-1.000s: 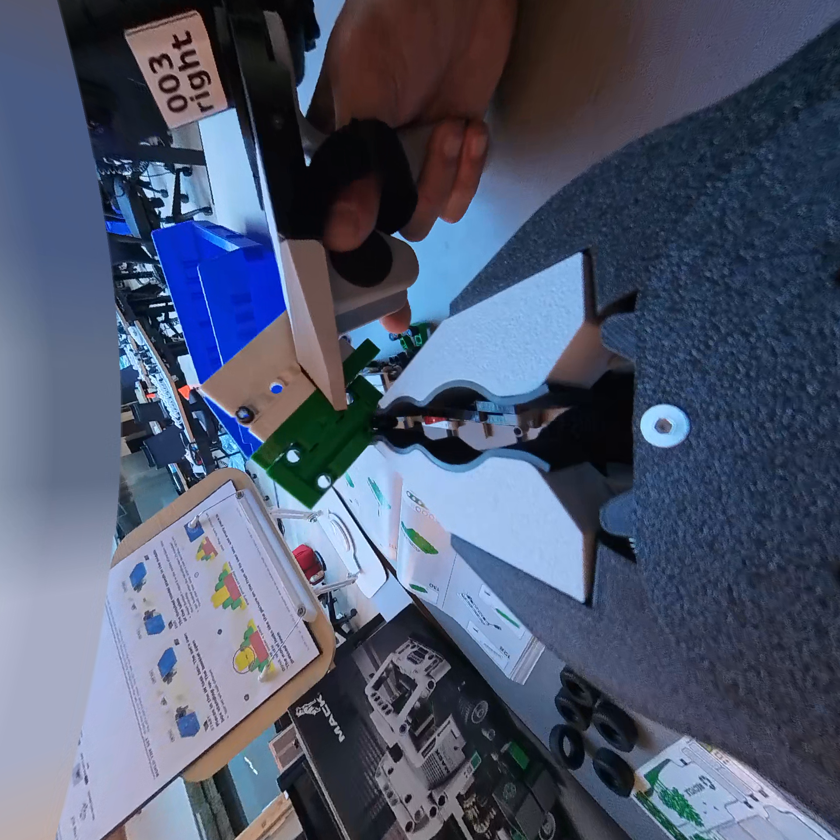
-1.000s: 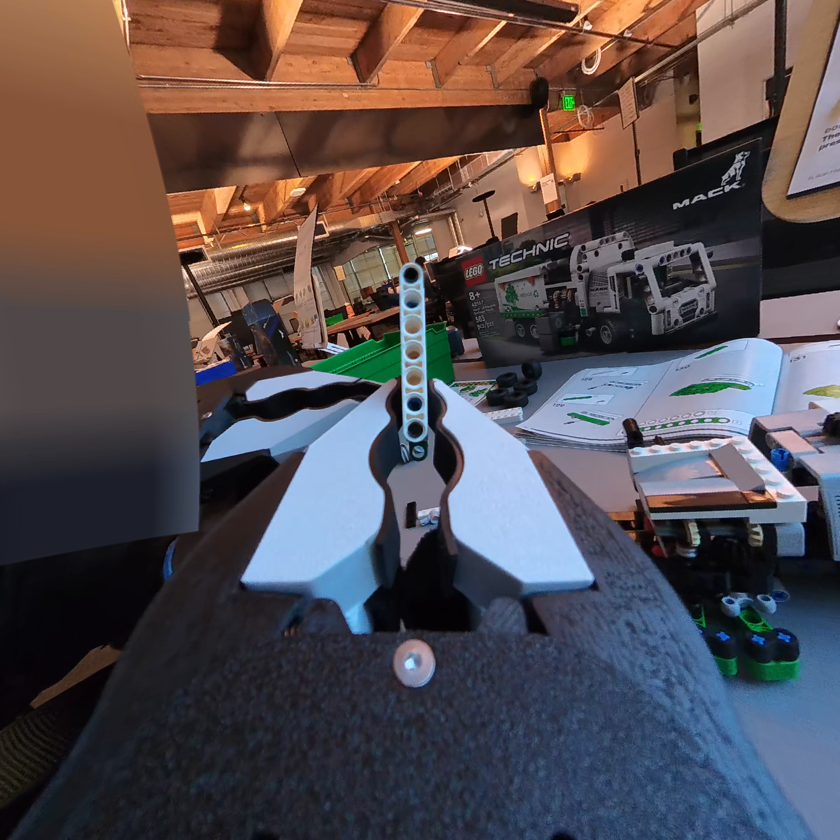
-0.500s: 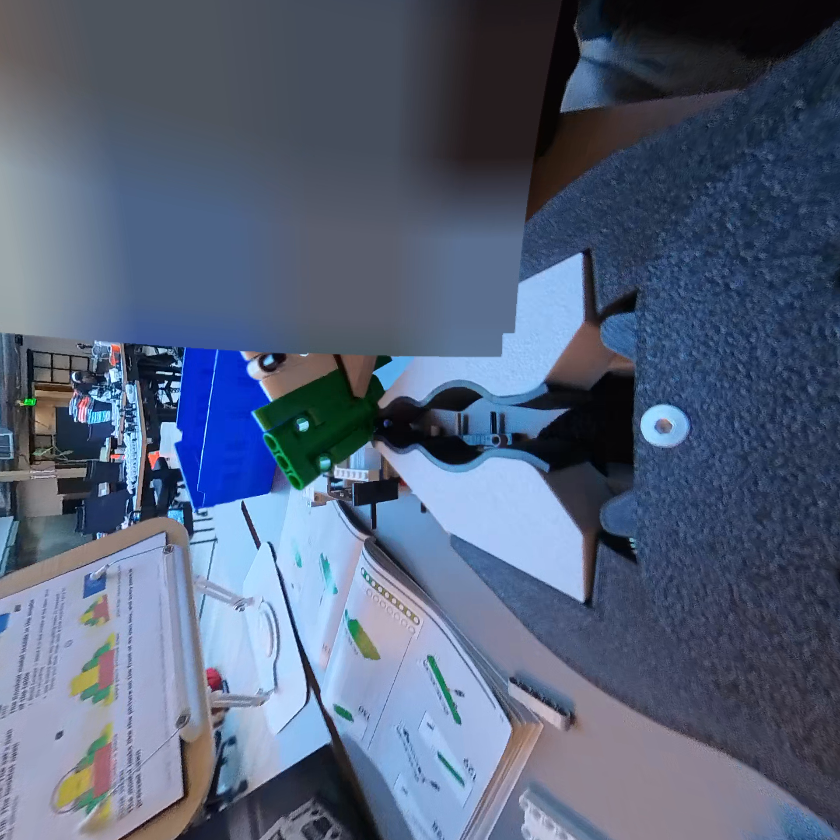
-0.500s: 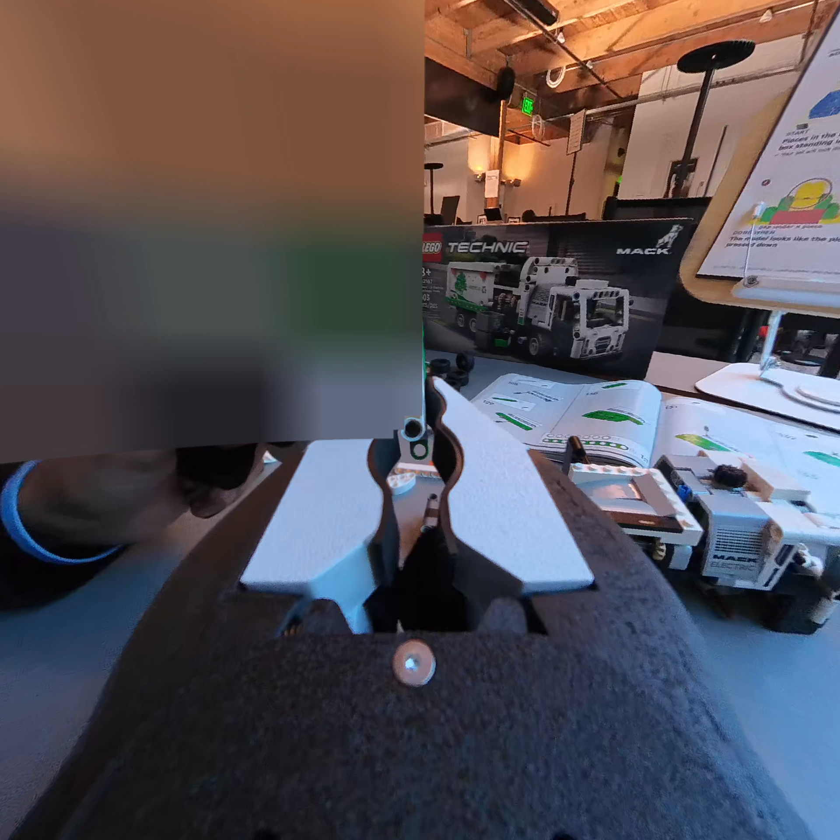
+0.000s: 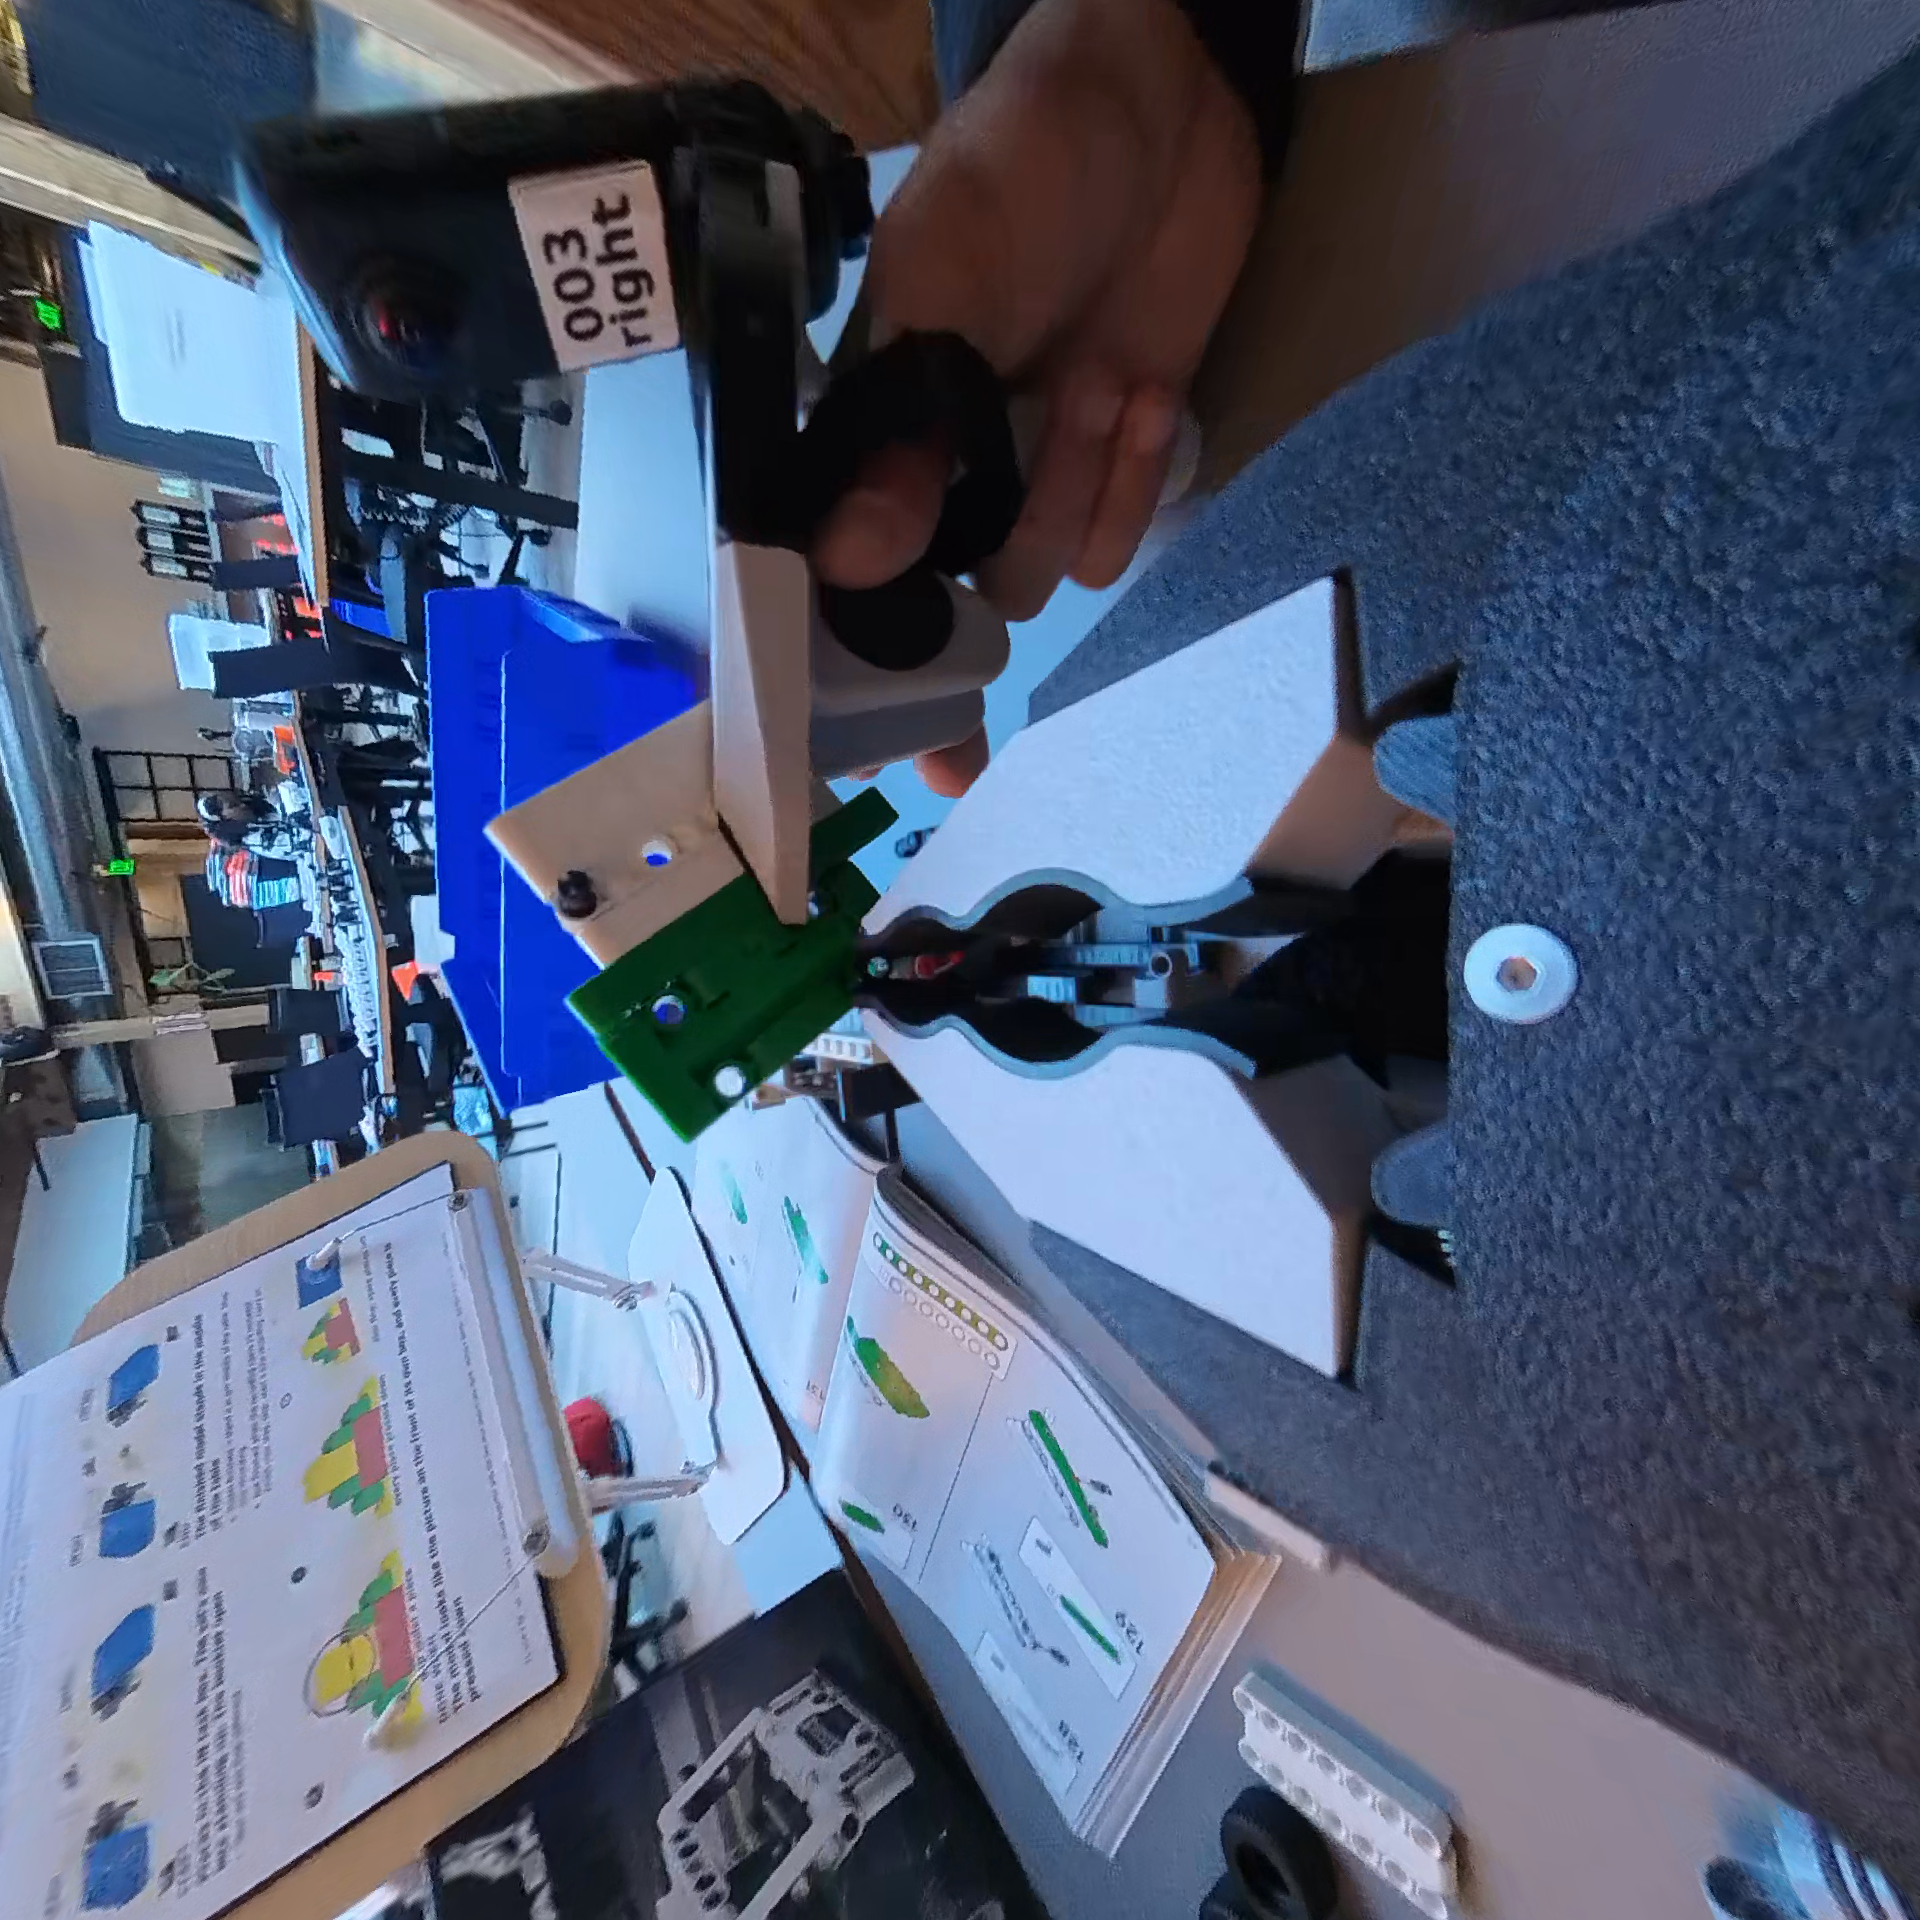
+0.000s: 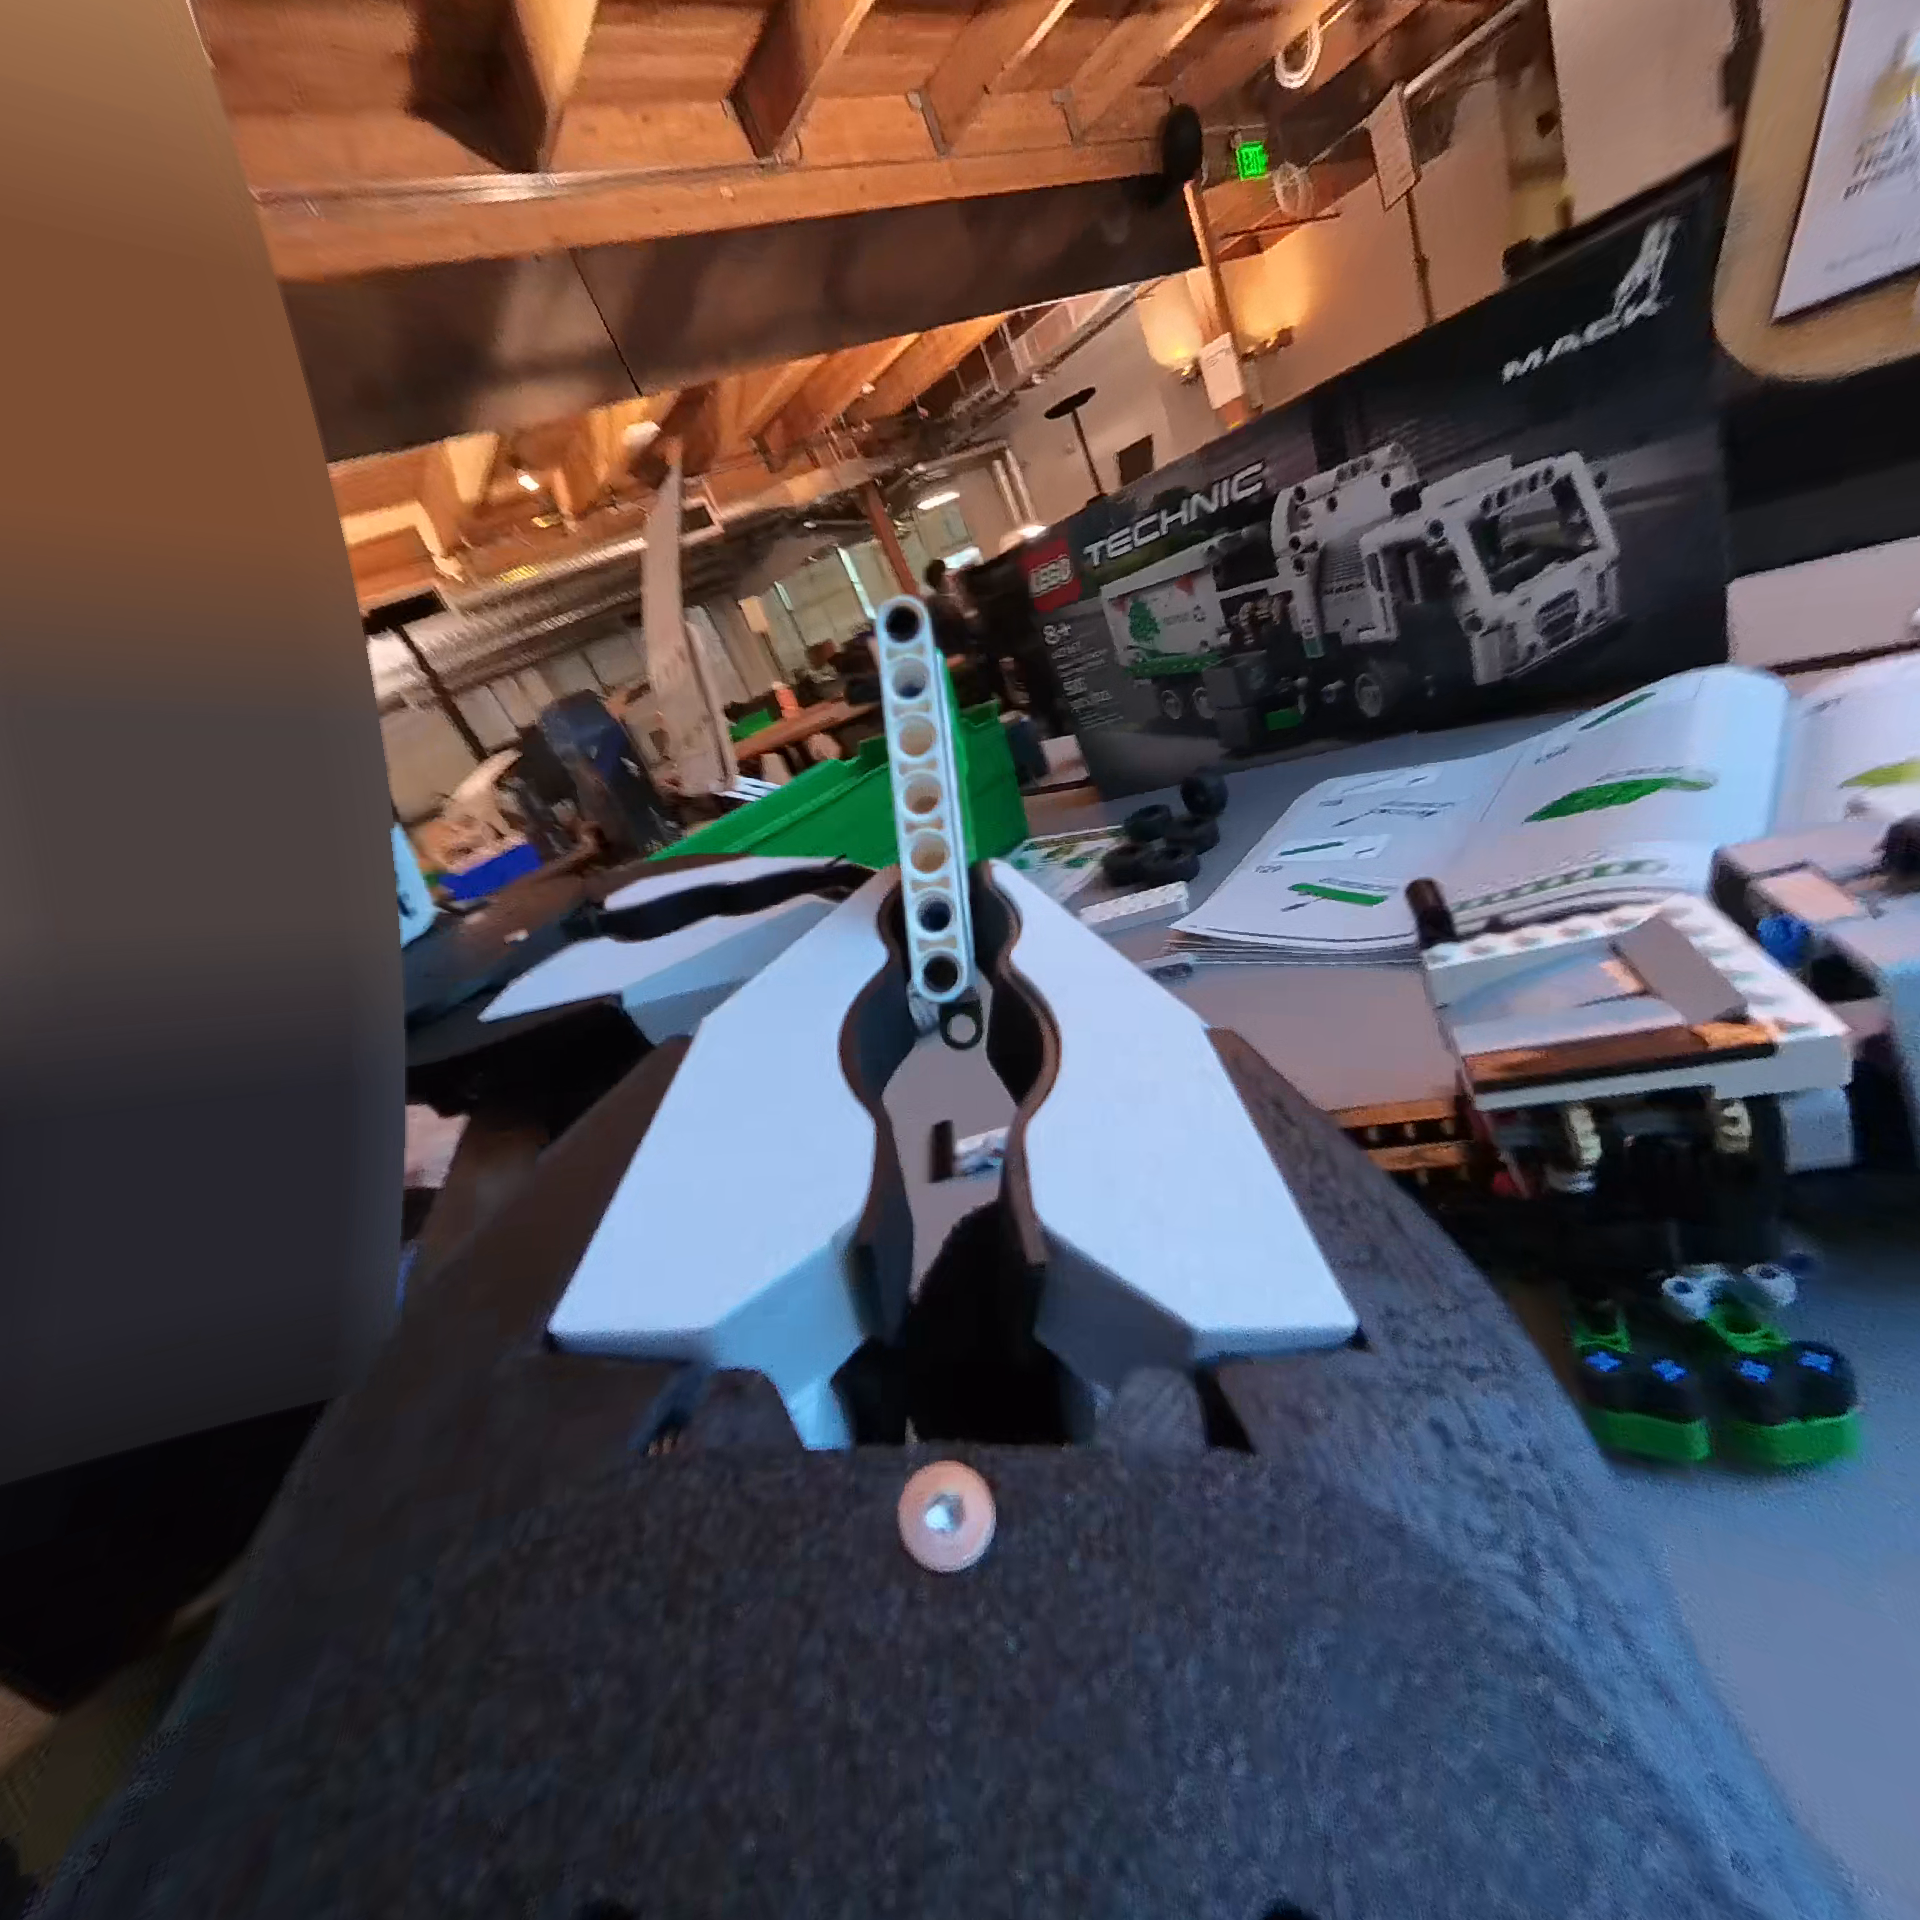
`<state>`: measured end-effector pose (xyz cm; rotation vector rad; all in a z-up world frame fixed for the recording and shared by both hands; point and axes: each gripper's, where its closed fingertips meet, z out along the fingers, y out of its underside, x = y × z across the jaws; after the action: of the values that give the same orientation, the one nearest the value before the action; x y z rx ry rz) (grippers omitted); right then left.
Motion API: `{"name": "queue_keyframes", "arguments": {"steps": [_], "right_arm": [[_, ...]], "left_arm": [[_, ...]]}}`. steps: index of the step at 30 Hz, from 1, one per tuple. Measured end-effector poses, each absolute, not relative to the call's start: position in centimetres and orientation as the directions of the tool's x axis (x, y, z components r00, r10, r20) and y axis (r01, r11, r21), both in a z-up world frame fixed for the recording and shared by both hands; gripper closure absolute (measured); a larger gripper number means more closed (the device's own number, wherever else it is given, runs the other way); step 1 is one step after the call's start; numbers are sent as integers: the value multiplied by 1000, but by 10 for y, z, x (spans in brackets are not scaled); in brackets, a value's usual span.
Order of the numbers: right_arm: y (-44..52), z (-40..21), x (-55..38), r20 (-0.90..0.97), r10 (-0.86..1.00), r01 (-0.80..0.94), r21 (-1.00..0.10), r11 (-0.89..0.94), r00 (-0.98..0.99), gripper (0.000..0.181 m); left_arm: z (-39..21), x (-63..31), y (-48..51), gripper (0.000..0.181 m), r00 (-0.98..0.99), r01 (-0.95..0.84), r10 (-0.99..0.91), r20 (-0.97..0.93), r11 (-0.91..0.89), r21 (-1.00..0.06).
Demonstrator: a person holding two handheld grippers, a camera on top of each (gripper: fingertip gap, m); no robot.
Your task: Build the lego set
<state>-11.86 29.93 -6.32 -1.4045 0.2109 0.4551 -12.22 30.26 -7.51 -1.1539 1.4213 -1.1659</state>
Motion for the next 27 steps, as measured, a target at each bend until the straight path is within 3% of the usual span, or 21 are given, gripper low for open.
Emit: {"name": "queue_keyframes", "arguments": {"steps": [1, 7, 16, 27], "right_arm": [[299, -63, -118, -442, 208, -468, -879, 97, 873, 173], [297, -59, -120, -419, 223, -451, -885, 113, 880, 173], [299, -62, -111, -370, 151, -389, -913, 124, 917, 174], [297, -59, -109, -329, 132, -346, -926, 147, 935, 174]], "left_arm": [[-74, -122, 302, 178, -113, -92, -985, -129, 140, -986], [-71, -123, 302, 178, -61, -70, -971, -229, 233, -970], [-72, -116, 302, 178, -181, -75, -973, 143, -131, -989], [-72, -117, 302, 179, -149, -70, -988, 44, -34, -997]]}}
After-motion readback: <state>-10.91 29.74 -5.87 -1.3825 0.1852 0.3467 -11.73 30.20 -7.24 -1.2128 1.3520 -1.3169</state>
